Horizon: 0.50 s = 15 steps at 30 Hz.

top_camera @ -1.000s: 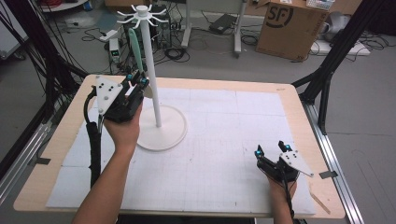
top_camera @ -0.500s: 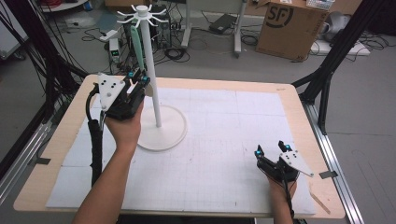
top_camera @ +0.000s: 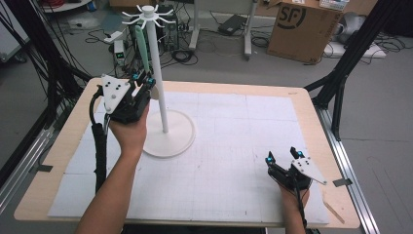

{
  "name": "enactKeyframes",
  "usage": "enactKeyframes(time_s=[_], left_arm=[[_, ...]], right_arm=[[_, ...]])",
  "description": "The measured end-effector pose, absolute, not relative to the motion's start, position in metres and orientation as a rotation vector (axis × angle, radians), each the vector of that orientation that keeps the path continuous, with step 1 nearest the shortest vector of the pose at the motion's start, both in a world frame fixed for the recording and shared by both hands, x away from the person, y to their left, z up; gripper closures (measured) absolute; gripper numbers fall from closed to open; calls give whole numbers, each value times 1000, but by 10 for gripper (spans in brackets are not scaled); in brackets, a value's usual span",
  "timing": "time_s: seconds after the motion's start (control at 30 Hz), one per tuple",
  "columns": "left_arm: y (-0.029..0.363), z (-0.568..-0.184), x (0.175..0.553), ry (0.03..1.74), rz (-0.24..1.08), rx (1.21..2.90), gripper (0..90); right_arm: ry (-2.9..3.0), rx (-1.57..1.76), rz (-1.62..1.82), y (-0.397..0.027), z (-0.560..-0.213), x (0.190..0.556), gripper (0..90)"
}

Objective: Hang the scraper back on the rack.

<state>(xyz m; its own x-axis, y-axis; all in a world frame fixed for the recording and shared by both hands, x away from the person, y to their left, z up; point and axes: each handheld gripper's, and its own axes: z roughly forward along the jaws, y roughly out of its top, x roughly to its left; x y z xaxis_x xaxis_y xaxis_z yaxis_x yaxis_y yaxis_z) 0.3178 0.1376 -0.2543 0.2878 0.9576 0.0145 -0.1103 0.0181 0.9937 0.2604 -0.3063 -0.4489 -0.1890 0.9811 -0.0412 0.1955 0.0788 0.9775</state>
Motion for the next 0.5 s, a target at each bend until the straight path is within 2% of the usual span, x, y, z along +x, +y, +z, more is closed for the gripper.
enactKeyframes(time_s=[0.5], left_arm=[[137, -254, 323, 923, 1041, 1266, 807]], right_arm=[[1525, 1217, 1195, -306, -449, 260, 193]])
